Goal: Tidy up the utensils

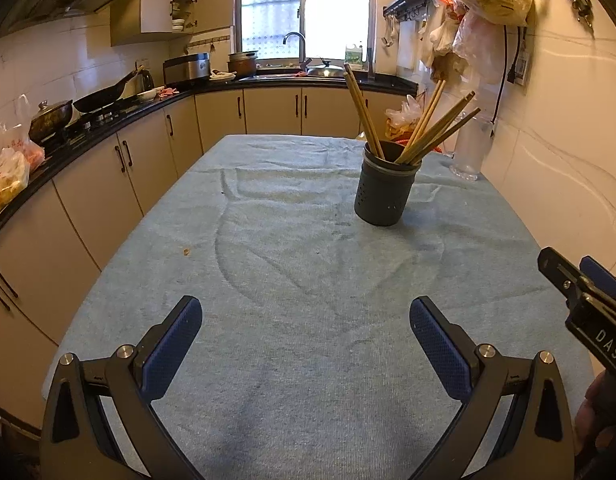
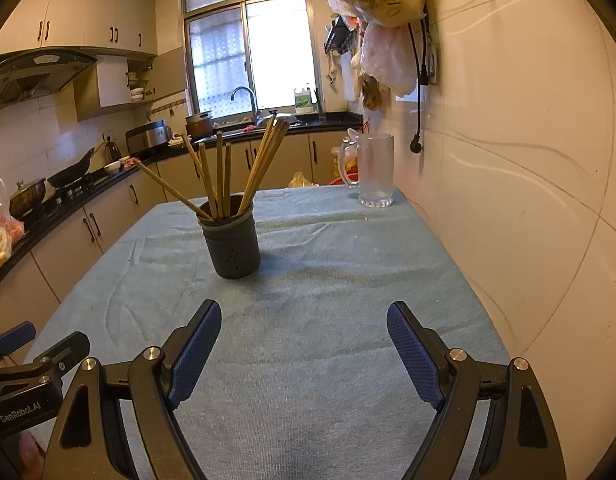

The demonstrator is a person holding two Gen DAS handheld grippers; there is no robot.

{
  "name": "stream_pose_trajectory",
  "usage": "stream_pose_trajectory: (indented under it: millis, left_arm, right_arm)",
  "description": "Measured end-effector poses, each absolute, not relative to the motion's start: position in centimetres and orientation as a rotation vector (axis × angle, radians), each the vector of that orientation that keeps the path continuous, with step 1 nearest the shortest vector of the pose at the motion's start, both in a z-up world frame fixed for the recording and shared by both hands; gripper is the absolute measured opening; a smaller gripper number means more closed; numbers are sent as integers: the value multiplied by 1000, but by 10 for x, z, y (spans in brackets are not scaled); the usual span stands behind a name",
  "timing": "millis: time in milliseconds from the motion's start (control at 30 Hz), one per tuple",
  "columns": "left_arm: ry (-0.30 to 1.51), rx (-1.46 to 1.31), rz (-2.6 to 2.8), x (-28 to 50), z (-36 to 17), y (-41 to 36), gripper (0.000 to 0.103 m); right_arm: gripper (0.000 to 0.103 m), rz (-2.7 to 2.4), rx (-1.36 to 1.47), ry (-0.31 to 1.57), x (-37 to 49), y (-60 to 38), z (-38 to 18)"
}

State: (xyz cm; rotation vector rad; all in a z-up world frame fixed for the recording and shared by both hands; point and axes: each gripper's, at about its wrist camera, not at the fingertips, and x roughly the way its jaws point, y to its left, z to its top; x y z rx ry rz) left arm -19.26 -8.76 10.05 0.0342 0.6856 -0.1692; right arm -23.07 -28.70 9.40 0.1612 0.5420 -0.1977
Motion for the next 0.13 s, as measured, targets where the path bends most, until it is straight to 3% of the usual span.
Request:
stream_pose_trajectory:
  millis: [133]
  left_arm:
    - [709, 36, -182, -185, 96, -90, 103]
  right_arm:
    - [89, -191, 161, 565, -225, -287, 87]
